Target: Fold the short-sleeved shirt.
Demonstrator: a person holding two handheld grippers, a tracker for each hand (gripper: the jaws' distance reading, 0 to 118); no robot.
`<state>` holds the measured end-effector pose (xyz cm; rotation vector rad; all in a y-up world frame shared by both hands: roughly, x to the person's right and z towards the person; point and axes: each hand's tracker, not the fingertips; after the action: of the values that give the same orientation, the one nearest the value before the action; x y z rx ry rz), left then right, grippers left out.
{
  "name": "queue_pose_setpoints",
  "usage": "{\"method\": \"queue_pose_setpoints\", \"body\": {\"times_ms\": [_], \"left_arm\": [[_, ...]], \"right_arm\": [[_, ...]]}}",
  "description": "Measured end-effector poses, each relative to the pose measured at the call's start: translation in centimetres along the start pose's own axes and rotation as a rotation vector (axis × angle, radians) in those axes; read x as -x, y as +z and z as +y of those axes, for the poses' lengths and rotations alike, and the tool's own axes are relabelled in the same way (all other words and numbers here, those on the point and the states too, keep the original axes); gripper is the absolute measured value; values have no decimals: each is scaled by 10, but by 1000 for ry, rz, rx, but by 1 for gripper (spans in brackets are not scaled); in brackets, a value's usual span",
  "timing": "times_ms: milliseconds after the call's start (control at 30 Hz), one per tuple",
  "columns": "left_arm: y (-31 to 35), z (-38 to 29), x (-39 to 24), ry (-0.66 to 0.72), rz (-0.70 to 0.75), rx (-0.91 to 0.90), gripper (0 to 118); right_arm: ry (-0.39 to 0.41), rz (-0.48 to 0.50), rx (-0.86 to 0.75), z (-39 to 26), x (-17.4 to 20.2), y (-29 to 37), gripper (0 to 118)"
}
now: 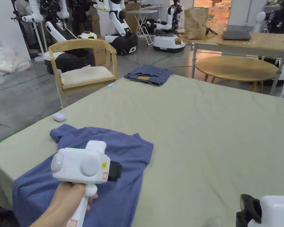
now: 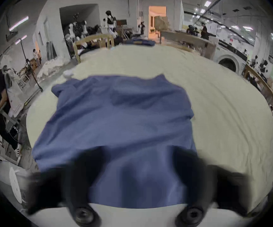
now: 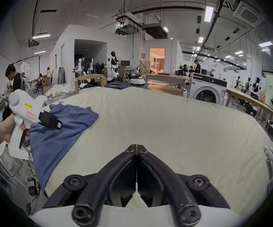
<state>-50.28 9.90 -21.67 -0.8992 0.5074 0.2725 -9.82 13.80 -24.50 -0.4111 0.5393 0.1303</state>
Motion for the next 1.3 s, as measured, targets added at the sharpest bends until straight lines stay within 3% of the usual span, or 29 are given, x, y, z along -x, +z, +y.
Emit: {"method": "queue_pose_setpoints", "body": {"times_ms": [167,200,300,333,400,433,500,600,867,1067,1300], "left_arm": [[-29,0,-6,-33,28,109,115],[-34,-1,-9,-41,25,113,110],[-36,-9,-13,-68,34,100,83],[-32,-9,-13,-76,31,79,64],[-21,-10,-16,-99,52,45,57],[-16,-9,-16,-103,51,37,44],[-8,-8,-16,-129,126,-3,0],[12,-3,-13,-87,85,-23,0],[81,34,-52,-153,10,-143,0],[124,51,-151,-302,-127,-227,0],[162,45,-307,-457,-410,-279,0]], "right_arm": [[-1,-7,33,-11,-5,0,0],[3,-10,40,-14,-5,1,0],[-5,-18,56,-17,-10,3,0],[-10,-19,59,-18,-12,6,0],[-19,-26,59,-19,-17,11,0],[-22,-29,58,-19,-19,13,0],[-32,-42,51,-18,-26,22,0],[-47,-60,38,-18,-38,36,0],[-121,-147,4,-22,-83,74,0],[-158,-231,-31,-25,-116,111,0],[-188,-342,-51,-35,-153,154,0]]}}
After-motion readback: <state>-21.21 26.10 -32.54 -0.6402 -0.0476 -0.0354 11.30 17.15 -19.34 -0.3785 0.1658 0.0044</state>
